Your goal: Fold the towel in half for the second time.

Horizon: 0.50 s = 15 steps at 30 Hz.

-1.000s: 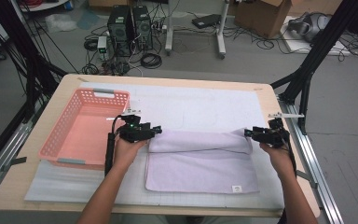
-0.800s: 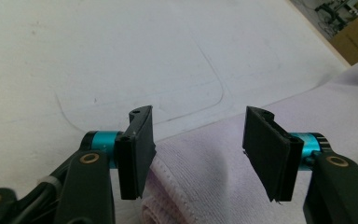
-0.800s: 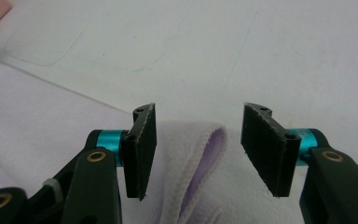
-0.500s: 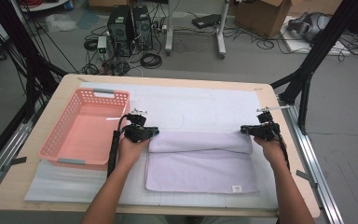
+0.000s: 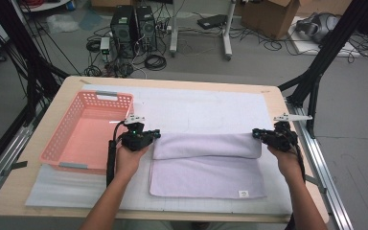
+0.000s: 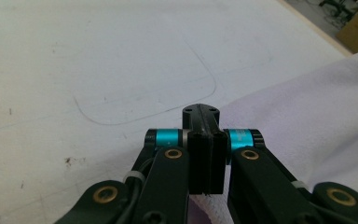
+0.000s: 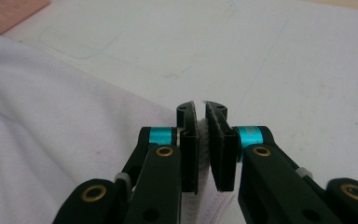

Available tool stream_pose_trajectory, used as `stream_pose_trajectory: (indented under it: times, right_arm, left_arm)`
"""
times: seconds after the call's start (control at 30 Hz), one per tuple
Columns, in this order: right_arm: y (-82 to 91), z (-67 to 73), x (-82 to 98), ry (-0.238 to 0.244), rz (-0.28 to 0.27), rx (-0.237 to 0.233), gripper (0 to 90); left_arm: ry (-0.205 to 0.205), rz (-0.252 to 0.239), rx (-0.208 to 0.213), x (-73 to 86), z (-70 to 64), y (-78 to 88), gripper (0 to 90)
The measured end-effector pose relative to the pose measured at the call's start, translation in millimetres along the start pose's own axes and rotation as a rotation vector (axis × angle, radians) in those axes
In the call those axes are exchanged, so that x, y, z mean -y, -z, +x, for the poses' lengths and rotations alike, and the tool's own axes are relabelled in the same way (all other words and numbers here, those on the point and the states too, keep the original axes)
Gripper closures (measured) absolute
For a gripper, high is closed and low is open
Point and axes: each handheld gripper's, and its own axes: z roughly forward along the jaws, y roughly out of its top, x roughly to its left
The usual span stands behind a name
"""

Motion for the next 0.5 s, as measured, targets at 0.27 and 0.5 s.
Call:
stream_pose_trajectory:
  times: [0.27, 0.5]
  right_arm:
    - [26.7, 14.4, 25.7, -0.002, -0.065, -0.03, 83.3]
    - [50.0, 30.6, 49.1, 0.01, -0.087, -0.024, 83.1]
  left_arm:
    - [-0.019, -0.035, 0.038, 7.8, -13.4, 26.8, 89.8]
    - [-0.063, -0.058, 0.046, 31.3, -32.0, 53.7, 89.7]
